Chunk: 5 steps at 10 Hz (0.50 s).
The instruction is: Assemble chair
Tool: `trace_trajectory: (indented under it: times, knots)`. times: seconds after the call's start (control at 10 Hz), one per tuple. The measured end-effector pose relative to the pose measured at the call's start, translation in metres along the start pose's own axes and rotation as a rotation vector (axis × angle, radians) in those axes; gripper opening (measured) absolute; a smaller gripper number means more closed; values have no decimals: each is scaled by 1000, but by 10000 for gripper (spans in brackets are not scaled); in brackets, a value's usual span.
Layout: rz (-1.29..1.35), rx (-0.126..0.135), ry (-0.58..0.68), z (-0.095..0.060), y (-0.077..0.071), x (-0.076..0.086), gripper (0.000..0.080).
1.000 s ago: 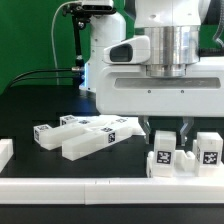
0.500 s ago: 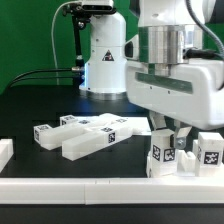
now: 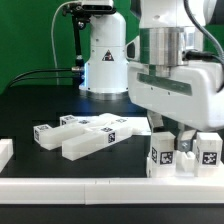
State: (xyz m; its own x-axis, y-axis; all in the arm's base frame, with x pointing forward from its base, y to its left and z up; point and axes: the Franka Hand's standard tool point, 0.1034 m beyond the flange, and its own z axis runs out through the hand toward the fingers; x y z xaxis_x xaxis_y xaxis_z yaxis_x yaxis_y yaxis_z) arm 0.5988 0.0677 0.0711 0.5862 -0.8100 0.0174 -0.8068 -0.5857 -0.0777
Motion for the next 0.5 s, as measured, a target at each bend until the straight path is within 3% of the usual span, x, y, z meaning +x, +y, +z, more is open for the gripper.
trace_trajectory:
  times: [0.1, 0.5]
  knots:
    - [-190, 5, 3, -1, 0, 2, 616]
    - [-490, 5, 10, -1, 3, 8, 648]
